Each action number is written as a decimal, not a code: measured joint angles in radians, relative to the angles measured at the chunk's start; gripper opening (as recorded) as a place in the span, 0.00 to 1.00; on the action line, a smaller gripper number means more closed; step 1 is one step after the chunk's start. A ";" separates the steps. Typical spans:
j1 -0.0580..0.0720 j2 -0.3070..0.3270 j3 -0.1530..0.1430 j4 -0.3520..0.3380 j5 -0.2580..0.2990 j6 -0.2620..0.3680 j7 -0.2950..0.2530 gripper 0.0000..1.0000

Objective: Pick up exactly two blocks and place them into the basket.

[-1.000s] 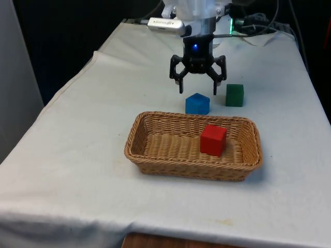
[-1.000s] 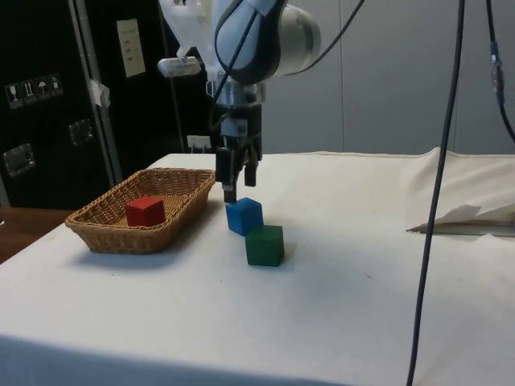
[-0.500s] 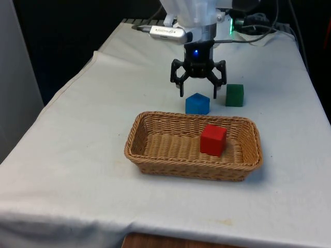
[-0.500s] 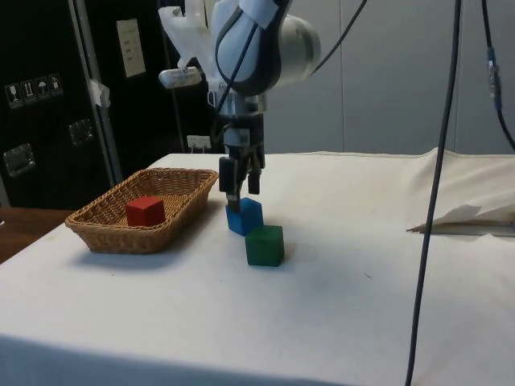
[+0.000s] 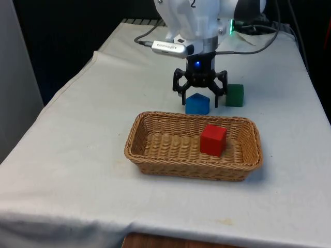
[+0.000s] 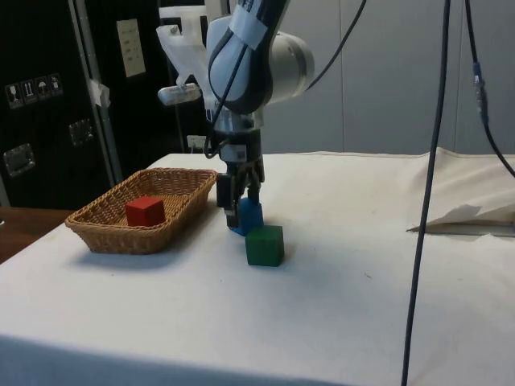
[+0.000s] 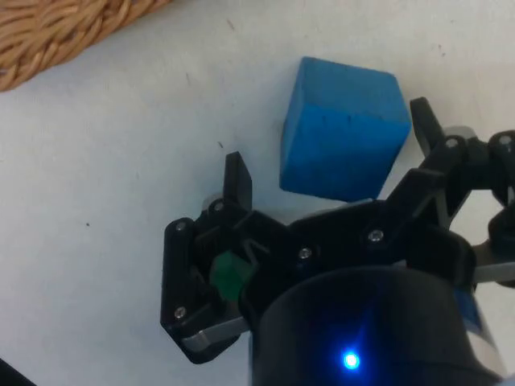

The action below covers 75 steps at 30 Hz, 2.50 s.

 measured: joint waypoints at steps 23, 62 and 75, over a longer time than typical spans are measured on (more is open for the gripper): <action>-0.001 0.017 0.001 0.007 0.013 0.000 0.002 0.08; -0.006 -0.166 -0.090 0.064 -0.033 -0.152 -0.094 0.07; -0.023 -0.061 -0.098 0.228 -0.030 -0.228 -0.133 0.07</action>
